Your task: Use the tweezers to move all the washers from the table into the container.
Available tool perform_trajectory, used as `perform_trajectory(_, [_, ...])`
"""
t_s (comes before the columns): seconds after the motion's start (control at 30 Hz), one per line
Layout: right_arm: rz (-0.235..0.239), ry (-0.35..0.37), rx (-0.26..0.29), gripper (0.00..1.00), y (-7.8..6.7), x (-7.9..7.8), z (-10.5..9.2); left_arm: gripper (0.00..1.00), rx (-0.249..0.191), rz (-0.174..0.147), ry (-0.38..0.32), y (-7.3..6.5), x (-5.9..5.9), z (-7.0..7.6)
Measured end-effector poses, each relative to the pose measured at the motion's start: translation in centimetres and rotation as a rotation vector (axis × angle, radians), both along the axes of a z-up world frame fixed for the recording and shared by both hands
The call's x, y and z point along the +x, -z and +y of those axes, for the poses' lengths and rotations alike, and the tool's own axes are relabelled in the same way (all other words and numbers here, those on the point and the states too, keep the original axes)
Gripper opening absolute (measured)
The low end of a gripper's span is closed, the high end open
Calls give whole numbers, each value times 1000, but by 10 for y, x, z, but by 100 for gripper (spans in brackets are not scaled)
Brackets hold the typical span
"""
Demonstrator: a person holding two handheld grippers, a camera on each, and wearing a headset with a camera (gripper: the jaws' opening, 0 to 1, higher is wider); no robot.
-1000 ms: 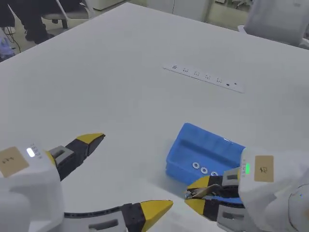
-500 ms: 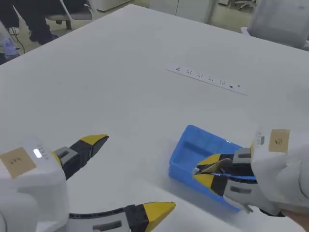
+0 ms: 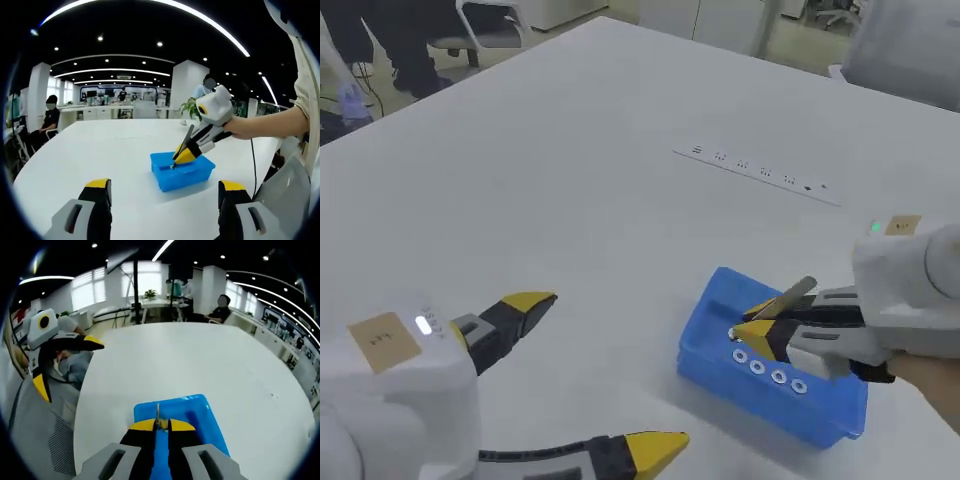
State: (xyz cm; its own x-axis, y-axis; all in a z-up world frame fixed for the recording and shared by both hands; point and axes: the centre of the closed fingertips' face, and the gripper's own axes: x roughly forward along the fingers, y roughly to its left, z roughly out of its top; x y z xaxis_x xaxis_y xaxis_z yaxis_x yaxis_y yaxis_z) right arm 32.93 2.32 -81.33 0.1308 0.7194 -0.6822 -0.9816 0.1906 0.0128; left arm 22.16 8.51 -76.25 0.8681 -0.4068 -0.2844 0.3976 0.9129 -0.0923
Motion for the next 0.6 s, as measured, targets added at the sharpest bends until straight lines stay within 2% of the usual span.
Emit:
perform_trajectory(0.13, [68,-1,-20,5,10,1,6,88,3,9,5,2,0,-1])
perform_trajectory(0.27, [82,-20,-53,5,19,3,10,86,26,19,3,4,-1,1])
perform_trajectory(0.3, [96,-32,-68,5,22,2,11,86,25,20,6,4,-1,0])
perform_trajectory(0.6, [102,-59,-114,5,34,10,13,86,29,23,9,5,-2,0])
